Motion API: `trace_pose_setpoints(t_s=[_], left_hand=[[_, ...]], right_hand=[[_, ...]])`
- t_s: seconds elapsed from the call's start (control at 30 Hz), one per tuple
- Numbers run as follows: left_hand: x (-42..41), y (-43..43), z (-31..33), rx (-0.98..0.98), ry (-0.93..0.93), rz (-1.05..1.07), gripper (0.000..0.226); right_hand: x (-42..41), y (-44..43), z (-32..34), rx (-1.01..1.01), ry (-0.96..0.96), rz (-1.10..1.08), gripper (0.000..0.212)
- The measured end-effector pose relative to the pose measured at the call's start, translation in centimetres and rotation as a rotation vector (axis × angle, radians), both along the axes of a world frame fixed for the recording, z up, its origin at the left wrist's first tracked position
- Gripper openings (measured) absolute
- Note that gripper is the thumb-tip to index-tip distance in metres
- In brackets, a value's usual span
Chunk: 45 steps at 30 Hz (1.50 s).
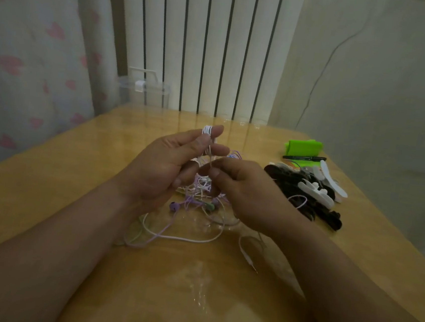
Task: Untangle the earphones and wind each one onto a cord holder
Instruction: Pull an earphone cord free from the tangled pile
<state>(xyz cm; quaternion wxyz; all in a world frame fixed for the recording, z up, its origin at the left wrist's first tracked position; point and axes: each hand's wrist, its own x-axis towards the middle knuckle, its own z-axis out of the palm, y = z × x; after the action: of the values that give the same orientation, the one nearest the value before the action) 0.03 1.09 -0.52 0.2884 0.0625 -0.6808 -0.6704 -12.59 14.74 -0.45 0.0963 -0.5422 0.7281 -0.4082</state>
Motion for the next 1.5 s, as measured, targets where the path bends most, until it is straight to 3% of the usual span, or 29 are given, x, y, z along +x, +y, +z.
trace_pose_setpoints(t_s=[0.1,0.2,0.3,0.47,0.6,0.73,0.87,0.93,1.03,1.2,1.33,1.5], left_hand=[[-0.1,0.5,0.1,-0.184,-0.012,0.155,0.023],[-0.4,-0.2,-0.7,-0.438,-0.059,0.254,0.024],[-0.4,-0.5,-0.9,-0.660,-0.142,0.266,0.030],[0.2,-0.3,-0.6,-0.791,-0.263,0.186,0.025],[0.7,0.2,0.0,-0.652,-0.252,-0.055,0.035],[0.7,0.4,0.3,-0.252,-0.133,-0.294,0.049],[0.5,0.2,0.4,0.024,0.025,-0.218,0.037],[0.4,-0.1,0.6,0.057,0.062,-0.096,0.037],[0.3,-0.5,0.5,-0.021,0.049,0.090,0.037],[-0.2,-0.1,-0.3,-0.369,-0.069,0.270,0.027],[0.0,-0.4,-0.6,-0.611,-0.160,0.239,0.029],[0.7,0.2,0.0,-0.684,-0.221,0.072,0.024]], right_hand=[[0.5,0.0,0.2,0.034,0.024,0.024,0.025],[0.3,0.4,0.5,0.043,0.018,0.032,0.026],[-0.2,0.8,1.0,-0.006,0.018,-0.010,0.025],[-1.8,1.4,1.9,-0.141,-0.161,-0.075,0.017],[-2.4,1.9,2.3,-0.272,-0.434,0.071,0.017],[-2.6,1.7,1.9,-0.287,-0.544,0.163,0.018],[-1.6,0.9,0.7,-0.209,-0.476,0.136,0.026],[-0.9,0.4,0.1,-0.145,-0.354,0.107,0.025],[0.0,-0.1,-0.2,-0.089,-0.228,0.094,0.026],[0.4,0.4,0.1,-0.011,-0.041,0.084,0.026],[-0.1,0.6,0.6,-0.013,0.001,0.048,0.025],[-1.8,1.5,1.9,-0.202,-0.054,-0.049,0.013]])
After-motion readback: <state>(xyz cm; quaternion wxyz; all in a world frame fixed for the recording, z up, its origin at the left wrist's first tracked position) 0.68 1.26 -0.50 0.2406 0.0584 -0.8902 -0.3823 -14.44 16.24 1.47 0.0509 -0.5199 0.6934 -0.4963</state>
